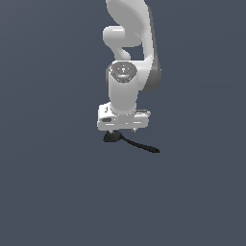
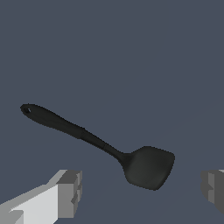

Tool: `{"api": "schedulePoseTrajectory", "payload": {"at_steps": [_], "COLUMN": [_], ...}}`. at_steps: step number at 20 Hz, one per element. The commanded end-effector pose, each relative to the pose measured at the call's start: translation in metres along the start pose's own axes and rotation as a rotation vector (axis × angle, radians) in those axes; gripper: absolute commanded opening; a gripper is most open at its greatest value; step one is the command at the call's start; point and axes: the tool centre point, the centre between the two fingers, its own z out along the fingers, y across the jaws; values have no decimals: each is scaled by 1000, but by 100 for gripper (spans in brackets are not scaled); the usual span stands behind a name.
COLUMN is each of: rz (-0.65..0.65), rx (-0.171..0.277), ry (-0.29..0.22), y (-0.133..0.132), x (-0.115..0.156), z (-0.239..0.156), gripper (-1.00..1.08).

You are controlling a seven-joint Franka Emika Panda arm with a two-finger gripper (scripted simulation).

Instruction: Pick up the object and move it to a goal position.

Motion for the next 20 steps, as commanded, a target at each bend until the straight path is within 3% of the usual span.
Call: {"api": "schedulePoseTrajectory", "payload": {"at_steps": [1, 20], "rz": [-42, -584], "rx": [-2, -19], "ry": [1, 14], "y": [-1, -20], "x": [-1, -9], "z": [4, 48], "gripper": [100, 100]}}
